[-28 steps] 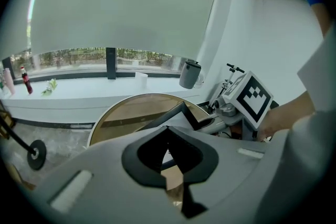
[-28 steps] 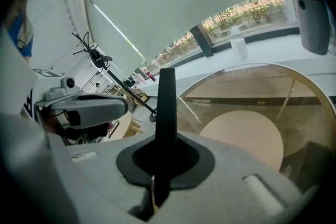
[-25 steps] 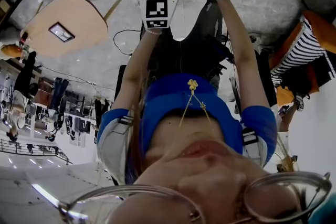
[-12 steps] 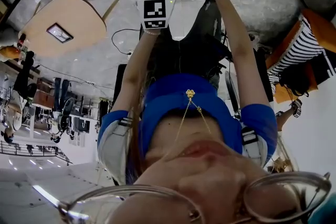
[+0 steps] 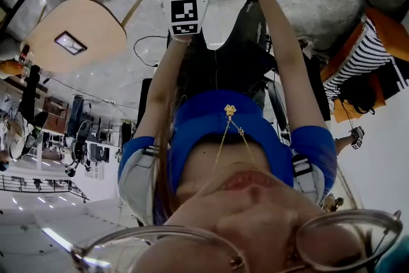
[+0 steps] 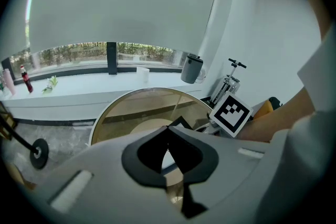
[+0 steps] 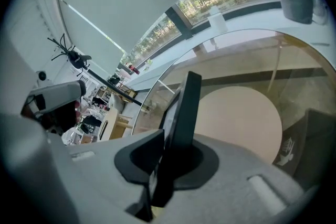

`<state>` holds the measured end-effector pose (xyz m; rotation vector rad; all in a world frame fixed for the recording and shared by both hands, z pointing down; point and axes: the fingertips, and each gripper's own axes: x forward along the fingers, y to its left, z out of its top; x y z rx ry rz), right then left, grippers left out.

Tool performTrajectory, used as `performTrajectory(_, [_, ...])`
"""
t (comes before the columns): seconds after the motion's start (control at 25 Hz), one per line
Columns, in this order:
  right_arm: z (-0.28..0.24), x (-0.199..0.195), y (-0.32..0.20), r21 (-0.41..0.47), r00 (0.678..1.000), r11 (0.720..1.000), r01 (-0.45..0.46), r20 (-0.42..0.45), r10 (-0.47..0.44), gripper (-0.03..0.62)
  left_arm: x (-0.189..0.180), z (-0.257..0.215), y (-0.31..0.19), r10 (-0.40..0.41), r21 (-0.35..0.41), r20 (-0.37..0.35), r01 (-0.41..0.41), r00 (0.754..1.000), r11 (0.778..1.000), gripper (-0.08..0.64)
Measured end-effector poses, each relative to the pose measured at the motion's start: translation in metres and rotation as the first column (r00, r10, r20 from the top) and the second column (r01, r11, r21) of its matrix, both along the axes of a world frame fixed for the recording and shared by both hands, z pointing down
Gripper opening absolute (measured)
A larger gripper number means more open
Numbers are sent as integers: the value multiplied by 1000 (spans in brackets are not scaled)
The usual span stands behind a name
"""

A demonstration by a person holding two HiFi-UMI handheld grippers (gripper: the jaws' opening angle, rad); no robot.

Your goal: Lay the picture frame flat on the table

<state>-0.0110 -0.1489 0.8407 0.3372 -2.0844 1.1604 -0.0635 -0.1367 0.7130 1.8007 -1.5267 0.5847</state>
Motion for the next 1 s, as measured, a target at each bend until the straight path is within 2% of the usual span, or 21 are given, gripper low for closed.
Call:
performTrajectory(0.32, [10, 8, -8, 93, 999, 996, 2, -42, 2, 115, 3, 12, 3, 11, -26, 7, -11, 1000, 1000, -2])
performTrajectory(0.56, [23, 20, -19, 193, 991, 980, -51, -109, 73, 208, 4, 20, 6, 20, -46, 6, -20, 1000, 999, -2])
performTrajectory(0.76, [37, 33, -26, 210, 980, 974, -88, -155, 122, 259, 10, 24, 5, 29, -47, -7, -29, 1000, 998, -2])
performTrajectory(1.0, [32, 34, -29, 225, 971, 969, -104, -187, 147, 268, 13, 21, 2, 32, -53, -6, -32, 999, 998, -2])
